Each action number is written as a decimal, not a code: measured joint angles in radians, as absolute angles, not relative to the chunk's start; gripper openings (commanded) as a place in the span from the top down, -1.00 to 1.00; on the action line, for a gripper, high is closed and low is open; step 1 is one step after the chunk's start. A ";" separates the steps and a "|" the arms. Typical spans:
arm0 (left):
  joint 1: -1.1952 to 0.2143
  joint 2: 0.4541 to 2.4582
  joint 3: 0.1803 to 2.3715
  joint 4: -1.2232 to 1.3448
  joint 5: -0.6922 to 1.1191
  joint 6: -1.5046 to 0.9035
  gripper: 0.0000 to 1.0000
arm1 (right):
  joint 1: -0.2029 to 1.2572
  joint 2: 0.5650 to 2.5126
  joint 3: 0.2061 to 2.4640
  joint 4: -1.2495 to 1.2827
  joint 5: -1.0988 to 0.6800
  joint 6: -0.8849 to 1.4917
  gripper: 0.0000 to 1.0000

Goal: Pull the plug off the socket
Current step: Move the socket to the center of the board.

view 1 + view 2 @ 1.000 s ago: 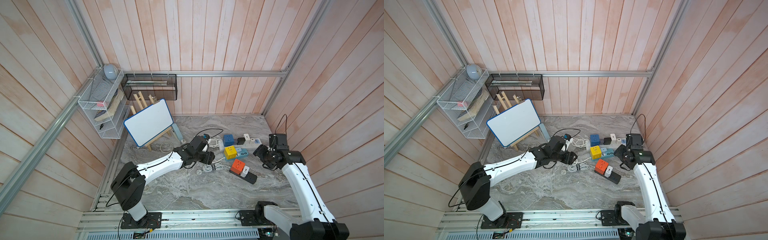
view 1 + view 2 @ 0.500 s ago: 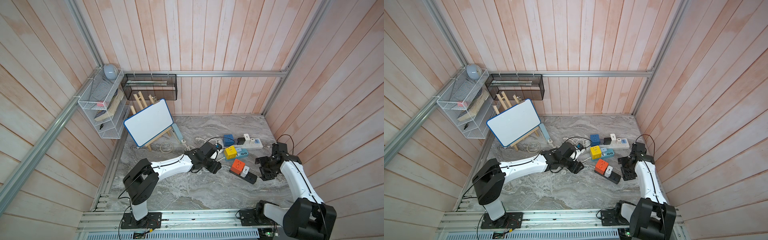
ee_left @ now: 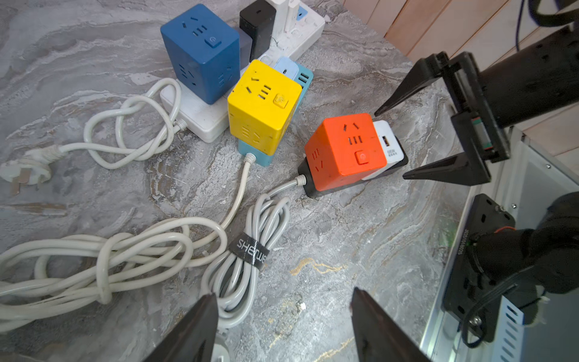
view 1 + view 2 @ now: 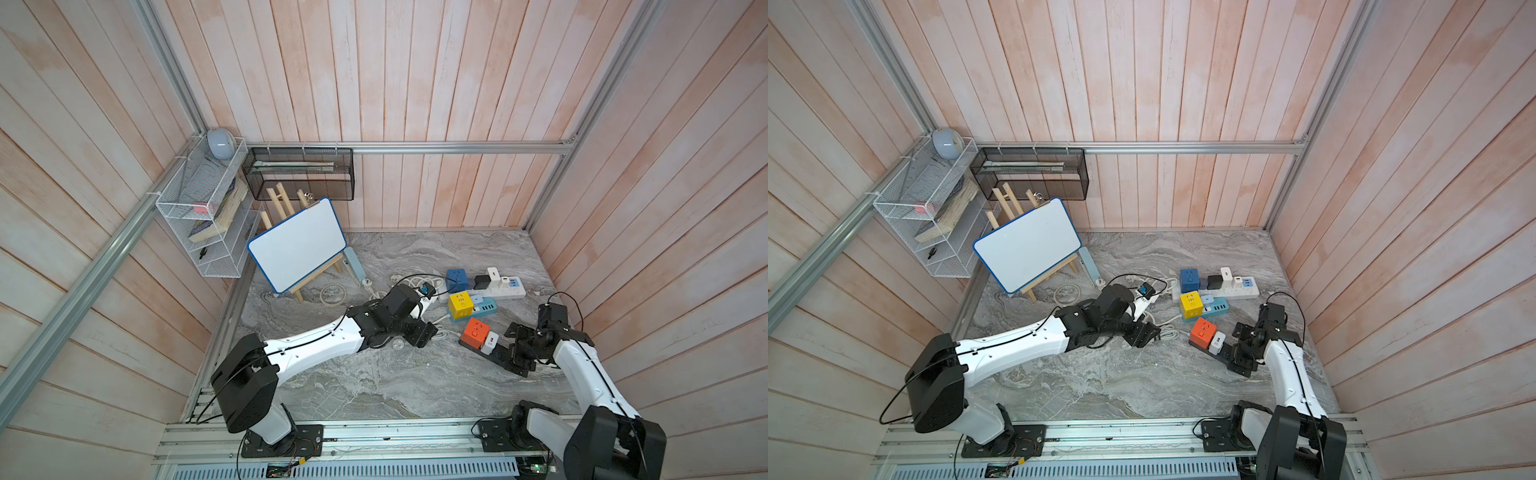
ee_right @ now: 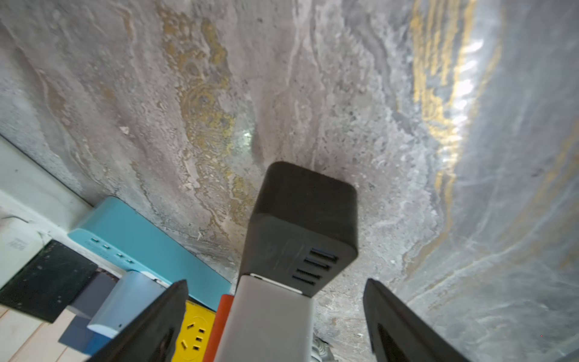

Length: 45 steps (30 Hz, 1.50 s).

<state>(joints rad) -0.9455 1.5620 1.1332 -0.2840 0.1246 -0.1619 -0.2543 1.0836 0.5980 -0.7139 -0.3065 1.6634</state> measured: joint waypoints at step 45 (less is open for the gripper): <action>-0.939 1.516 1.131 -0.328 0.085 -0.152 -0.49 | -0.032 1.269 0.550 -0.500 -0.337 1.774 0.07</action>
